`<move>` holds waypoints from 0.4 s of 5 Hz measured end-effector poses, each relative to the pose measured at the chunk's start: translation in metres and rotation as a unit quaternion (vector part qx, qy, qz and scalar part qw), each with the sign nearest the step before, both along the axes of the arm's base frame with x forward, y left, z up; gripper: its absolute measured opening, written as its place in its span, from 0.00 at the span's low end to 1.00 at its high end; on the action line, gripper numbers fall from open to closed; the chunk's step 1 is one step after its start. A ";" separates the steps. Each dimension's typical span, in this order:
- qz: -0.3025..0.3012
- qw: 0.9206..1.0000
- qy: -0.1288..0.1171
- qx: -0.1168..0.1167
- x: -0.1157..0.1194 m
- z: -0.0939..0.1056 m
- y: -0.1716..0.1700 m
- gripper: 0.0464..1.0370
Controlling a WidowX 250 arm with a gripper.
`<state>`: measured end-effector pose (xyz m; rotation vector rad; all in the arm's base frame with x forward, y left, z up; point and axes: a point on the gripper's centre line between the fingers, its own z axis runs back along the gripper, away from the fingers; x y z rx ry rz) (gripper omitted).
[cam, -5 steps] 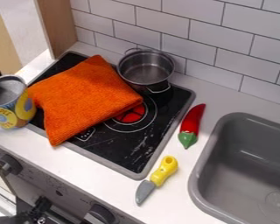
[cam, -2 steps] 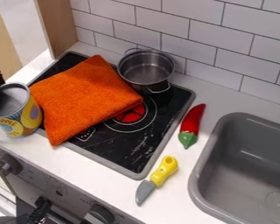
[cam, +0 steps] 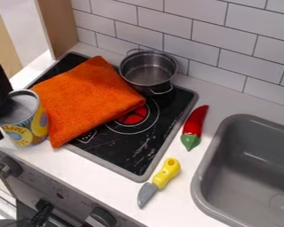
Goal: Moved the can to the bottom part of the orange cloth
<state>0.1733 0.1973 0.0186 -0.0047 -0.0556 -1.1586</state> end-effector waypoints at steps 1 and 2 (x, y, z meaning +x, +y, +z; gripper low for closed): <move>0.017 1.000 -0.002 -0.022 -0.002 0.000 -0.010 0.96; 0.043 0.998 -0.006 -0.042 -0.002 0.007 -0.019 0.96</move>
